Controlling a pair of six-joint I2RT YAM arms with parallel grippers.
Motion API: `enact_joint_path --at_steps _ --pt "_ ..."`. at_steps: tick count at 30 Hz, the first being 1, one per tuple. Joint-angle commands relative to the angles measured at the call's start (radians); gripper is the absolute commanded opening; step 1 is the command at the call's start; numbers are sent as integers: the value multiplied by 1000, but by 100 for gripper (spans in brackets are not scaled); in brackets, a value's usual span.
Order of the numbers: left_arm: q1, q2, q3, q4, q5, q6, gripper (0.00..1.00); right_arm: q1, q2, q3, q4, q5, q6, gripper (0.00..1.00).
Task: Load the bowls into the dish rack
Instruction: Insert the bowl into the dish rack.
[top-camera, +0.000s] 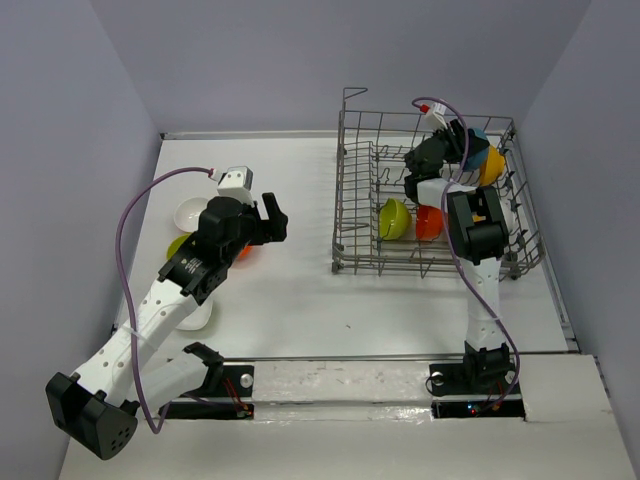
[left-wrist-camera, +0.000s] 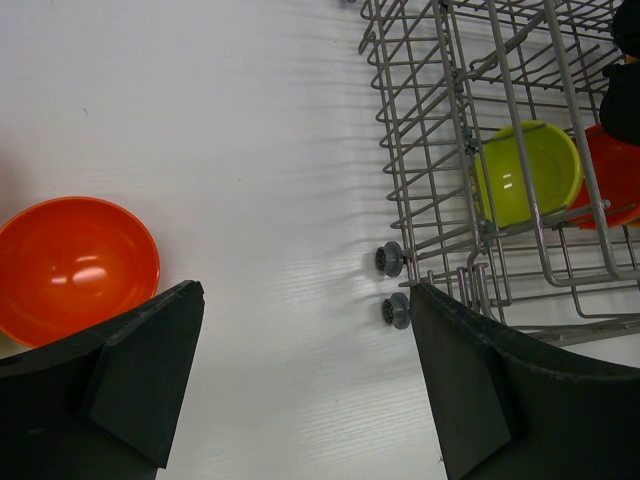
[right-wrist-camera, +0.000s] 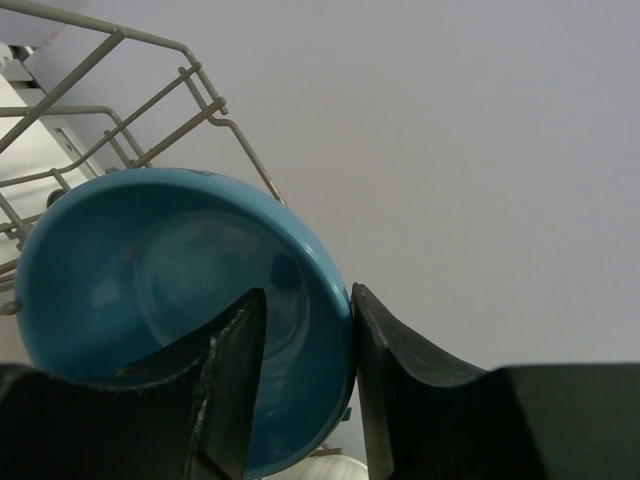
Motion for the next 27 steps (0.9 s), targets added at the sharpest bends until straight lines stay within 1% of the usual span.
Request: enact_joint_path --at_steps 1,3,5,8,10,13,27 --pt "-6 -13 -17 27 0 12 93 15 37 5 -31 23 84 46" --pt "-6 -13 -17 29 -2 14 93 24 35 8 -48 25 96 49" --pt "-6 -13 -17 29 -2 12 93 24 32 6 -65 28 110 50" --pt "-8 -15 -17 29 -3 14 93 24 29 6 -88 34 128 54" --pt "-8 -15 -17 29 -2 12 93 24 29 6 -103 39 140 55" --pt "-8 -15 -17 29 -3 13 93 33 29 8 -114 43 151 56" --pt "-9 -19 -17 27 -5 13 93 33 -1 34 -330 71 318 57"
